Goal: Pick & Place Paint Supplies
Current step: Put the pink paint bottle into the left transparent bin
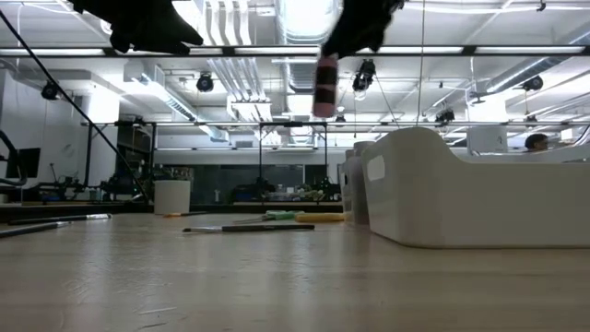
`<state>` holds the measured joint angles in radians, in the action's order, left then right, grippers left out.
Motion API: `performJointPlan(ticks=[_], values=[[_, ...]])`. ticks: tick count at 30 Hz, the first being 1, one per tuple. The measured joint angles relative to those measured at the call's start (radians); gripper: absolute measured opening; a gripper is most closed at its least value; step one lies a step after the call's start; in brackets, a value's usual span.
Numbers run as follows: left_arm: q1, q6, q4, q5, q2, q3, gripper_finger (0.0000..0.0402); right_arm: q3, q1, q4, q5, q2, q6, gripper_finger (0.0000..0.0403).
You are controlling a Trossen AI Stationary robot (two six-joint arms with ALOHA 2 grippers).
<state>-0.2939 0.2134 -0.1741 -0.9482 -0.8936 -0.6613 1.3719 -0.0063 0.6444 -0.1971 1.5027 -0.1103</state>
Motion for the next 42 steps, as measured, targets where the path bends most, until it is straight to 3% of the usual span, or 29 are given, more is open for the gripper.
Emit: performJointPlan(ticks=[8, 15, 42], values=[[0.0, 0.0, -0.014, 0.0, 0.0, 0.0, 0.0269, -0.207, 0.0, 0.002, -0.093, -0.194, -0.17, 0.0105], [0.0, 0.0, -0.014, 0.0, 0.0, 0.0, 0.0268, -0.375, -0.001, -0.05, -0.126, -0.254, -0.26, 0.0105], [-0.001, 0.002, -0.018, 0.0, 0.0, 0.0, 0.0268, -0.522, -0.028, -0.24, -0.098, -0.071, -0.387, 0.0105]])
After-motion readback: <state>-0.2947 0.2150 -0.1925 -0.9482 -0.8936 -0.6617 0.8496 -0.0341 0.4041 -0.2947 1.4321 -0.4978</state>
